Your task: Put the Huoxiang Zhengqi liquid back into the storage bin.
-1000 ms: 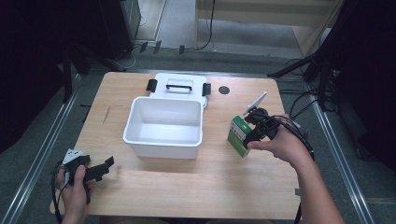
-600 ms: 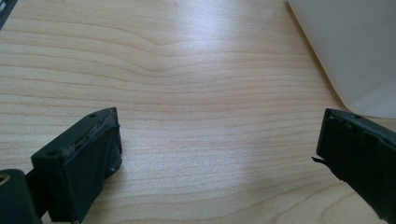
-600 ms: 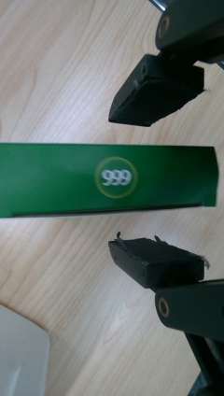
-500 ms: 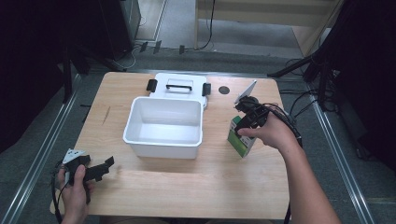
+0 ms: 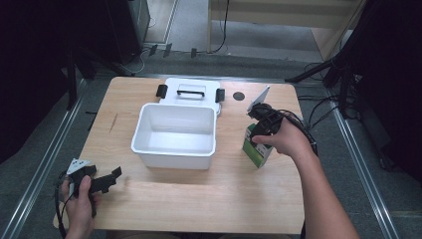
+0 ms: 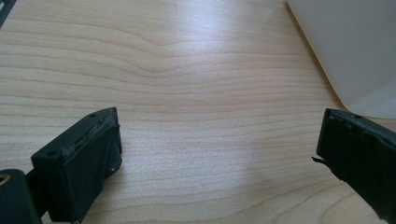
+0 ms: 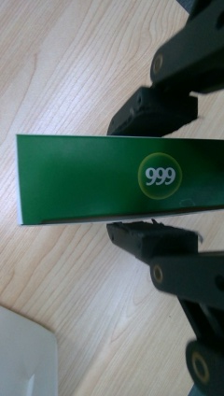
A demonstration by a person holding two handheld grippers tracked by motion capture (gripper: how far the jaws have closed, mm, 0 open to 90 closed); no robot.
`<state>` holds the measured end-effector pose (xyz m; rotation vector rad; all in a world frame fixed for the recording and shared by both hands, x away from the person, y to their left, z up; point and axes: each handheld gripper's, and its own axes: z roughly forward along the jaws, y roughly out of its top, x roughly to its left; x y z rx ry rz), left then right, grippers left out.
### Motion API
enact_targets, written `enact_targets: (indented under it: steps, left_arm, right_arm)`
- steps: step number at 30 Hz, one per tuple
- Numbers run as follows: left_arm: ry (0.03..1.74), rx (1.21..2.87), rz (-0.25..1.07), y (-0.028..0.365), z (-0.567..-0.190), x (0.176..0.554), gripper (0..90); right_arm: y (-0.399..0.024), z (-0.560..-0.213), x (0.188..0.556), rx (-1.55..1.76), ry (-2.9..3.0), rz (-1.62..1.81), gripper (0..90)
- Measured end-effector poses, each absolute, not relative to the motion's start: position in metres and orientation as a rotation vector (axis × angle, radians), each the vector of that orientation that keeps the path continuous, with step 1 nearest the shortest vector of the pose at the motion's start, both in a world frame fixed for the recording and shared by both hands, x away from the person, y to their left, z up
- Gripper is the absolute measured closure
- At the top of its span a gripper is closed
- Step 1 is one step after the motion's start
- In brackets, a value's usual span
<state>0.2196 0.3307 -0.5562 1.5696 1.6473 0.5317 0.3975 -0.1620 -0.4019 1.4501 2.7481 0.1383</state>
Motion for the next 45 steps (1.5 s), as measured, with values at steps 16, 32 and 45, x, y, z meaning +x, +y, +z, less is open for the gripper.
enact_targets:
  steps: [16,32,45]
  left_arm:
    - [1.649,1.571,0.531,0.331,-0.556,0.220,1.0]
    - [1.647,1.578,0.535,0.330,-0.556,0.220,1.0]
    - [1.647,1.580,0.532,0.330,-0.556,0.220,1.0]
  right_arm:
    - [-0.156,-0.400,0.390,1.104,2.794,0.096,63.9]
    - [-0.154,-0.378,0.374,0.352,2.912,0.149,64.2]
    - [-0.146,-0.336,0.370,0.160,2.895,0.266,64.5]
